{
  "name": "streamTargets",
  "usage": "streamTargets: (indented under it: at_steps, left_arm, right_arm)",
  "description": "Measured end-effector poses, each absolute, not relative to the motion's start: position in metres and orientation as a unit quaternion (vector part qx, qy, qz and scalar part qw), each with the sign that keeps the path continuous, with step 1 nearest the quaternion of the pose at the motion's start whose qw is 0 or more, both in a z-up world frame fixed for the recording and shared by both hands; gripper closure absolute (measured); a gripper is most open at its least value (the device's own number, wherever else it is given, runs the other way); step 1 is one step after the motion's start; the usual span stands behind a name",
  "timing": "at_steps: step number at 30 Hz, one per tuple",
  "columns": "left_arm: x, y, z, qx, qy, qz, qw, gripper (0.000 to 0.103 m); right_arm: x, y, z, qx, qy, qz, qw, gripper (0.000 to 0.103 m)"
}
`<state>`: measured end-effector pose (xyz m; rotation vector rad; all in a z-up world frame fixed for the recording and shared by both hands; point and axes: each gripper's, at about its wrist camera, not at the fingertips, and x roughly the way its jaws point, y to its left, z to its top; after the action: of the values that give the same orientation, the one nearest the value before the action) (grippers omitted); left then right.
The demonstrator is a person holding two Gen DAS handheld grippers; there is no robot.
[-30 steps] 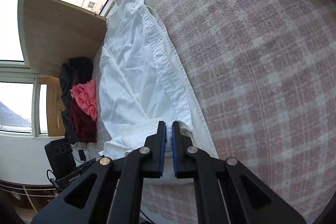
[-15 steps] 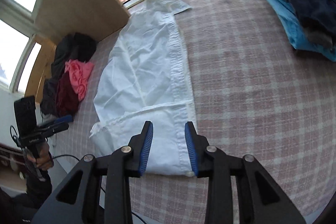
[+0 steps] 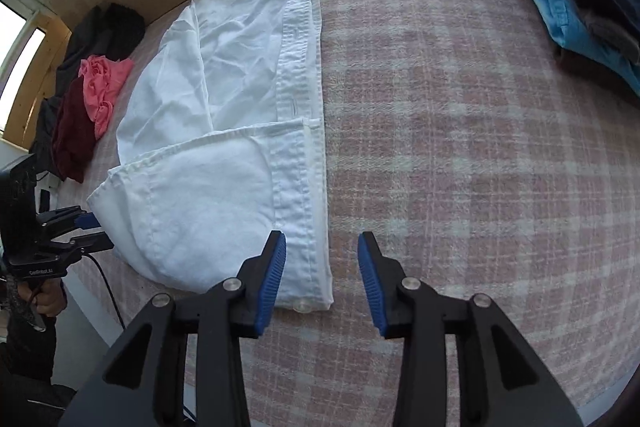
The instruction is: Fold clothes
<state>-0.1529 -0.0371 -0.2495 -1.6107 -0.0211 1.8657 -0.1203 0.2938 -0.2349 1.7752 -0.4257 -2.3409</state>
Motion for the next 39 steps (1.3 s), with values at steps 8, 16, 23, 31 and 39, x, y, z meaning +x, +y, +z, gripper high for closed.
streamTargets:
  at_steps: [8,16,23,31,39]
  left_arm:
    - [-0.158,-0.027,-0.240,-0.608,0.018,0.722,0.330,0.102]
    - [-0.177,-0.038,-0.233,-0.594,0.005,0.739,0.317,0.102]
    - [-0.186,-0.038,-0.262,-0.618,0.000,0.730,0.292,0.097]
    - [-0.159,-0.066,-0.240,-0.603,-0.016,0.741,0.295,0.084]
    - [-0.146,-0.053,-0.263,-0.618,-0.040,0.733,0.281,0.103]
  right_arm:
    - [-0.123,0.284,-0.246,0.596,-0.155,-0.780,0.115,0.094]
    - [-0.113,0.311,-0.227,0.557,-0.225,-0.794,0.094,0.098]
    - [-0.127,0.291,-0.252,0.596,-0.185,-0.778,0.074,0.097]
    - [-0.113,0.285,-0.209,0.559,-0.119,-0.820,0.043,0.086]
    - [-0.119,0.207,-0.195,0.551,-0.064,-0.818,0.150,0.094]
